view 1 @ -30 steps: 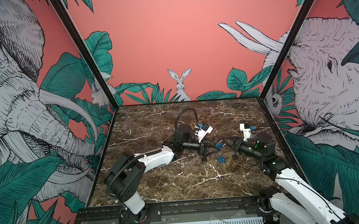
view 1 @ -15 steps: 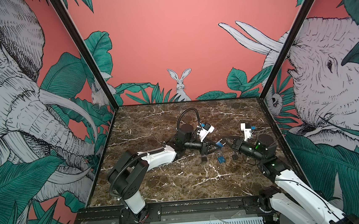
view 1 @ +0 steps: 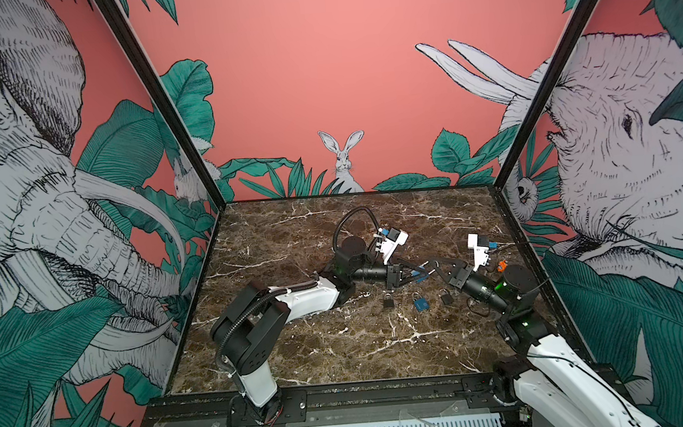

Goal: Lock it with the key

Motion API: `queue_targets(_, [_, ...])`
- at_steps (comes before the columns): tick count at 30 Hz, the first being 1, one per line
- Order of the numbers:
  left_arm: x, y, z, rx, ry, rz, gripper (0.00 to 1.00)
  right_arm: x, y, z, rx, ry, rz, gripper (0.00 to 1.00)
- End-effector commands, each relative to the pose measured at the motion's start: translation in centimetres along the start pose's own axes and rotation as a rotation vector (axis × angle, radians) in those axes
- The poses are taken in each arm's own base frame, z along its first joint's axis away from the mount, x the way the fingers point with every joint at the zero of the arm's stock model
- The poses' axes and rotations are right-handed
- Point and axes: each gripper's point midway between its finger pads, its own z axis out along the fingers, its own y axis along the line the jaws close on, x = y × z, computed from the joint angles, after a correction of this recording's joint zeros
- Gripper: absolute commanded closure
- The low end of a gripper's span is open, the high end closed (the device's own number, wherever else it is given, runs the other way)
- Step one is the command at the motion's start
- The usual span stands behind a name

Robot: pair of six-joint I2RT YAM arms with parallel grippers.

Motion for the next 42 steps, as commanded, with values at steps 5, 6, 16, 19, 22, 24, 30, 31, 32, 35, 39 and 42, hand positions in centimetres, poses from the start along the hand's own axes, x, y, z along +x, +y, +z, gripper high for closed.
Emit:
queue_targets(5, [-0.7,-1.3,-0.2,0.068,-0.045,-0.006,0.65,-2.3,2.1,-1.1,-0.085,-0.137,-0.035,1.0])
queue_targets(6, [-0.6,-1.3,-0.1,0.075,-0.049,-0.012,0.65,-2.3,2.1,-1.1,-0.088,-0.139,-0.034,1.0])
queue_targets(16, [0.0,-0.5,0.4,0.094,-0.05,-0.052,0.65,-2.5,1.7,-1.3,-0.084,-0.159,-0.009,1.0])
queue_targets(19, [0.1,-0.4,0.3,0.077,-0.046,-0.049,0.66,-2.4,1.7,-1.2,-0.082,-0.157,-0.006,1.0])
queue_targets(22, [0.0,-0.4,0.2,0.064,-0.047,-0.042,0.71,-2.4,1.5,-1.2,-0.078,-0.151,-0.005,1.0])
queue_targets(24, [0.0,-0.3,0.2,0.061,-0.05,-0.041,0.76,-2.3,1.3,-1.1,-0.076,-0.148,0.003,1.0])
queue_targets(30, [-0.6,-0.3,0.3,0.054,-0.064,-0.039,0.8,-2.1,1.0,-1.1,-0.077,-0.144,0.016,1.0])
queue_targets(31, [-0.7,-0.2,0.3,0.05,-0.068,-0.039,0.81,-2.0,0.9,-1.1,-0.074,-0.142,0.019,1.0])
queue_targets(32, [-0.8,-0.1,0.3,0.042,-0.074,-0.039,0.82,-1.9,1.0,-1.1,-0.074,-0.141,0.019,1.0])
queue_targets(35, [-0.9,0.5,0.1,0.0,-0.098,-0.038,0.87,-1.7,0.6,-1.2,-0.067,-0.138,0.026,1.0])
queue_targets(39, [-1.1,1.0,-0.3,-0.045,-0.12,-0.023,0.9,-1.3,0.0,-1.4,-0.063,-0.138,0.042,1.0])
queue_targets(42, [-1.2,0.9,-0.3,-0.053,-0.117,-0.022,0.92,-0.9,-0.4,-1.6,-0.055,-0.139,0.042,1.0])
